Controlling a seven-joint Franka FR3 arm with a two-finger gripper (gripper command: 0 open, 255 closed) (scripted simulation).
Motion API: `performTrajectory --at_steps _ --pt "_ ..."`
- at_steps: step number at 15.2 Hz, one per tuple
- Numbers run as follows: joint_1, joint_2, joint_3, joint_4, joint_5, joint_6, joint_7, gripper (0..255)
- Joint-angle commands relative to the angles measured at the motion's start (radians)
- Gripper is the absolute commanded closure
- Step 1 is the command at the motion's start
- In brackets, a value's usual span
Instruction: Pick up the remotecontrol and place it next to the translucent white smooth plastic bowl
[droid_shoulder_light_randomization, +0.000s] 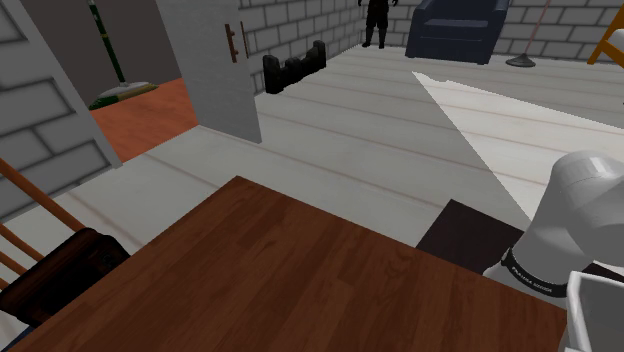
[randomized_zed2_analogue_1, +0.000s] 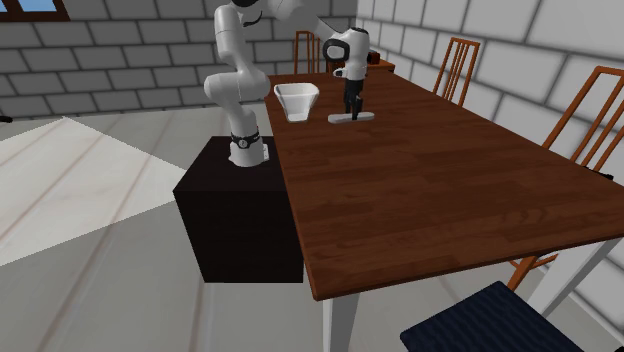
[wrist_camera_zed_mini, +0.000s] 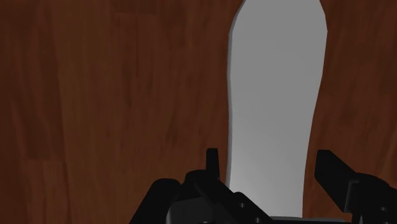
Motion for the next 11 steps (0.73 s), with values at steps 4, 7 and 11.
performTrajectory --at_steps 4,7,11 --pt "-0.003 0.001 0.003 0.0 0.0 0.002 0.0 255" --pt "-0.002 0.001 0.003 0.0 0.0 0.002 0.0 0" --pt "-0.003 0.001 0.003 0.0 0.0 0.002 0.0 0"
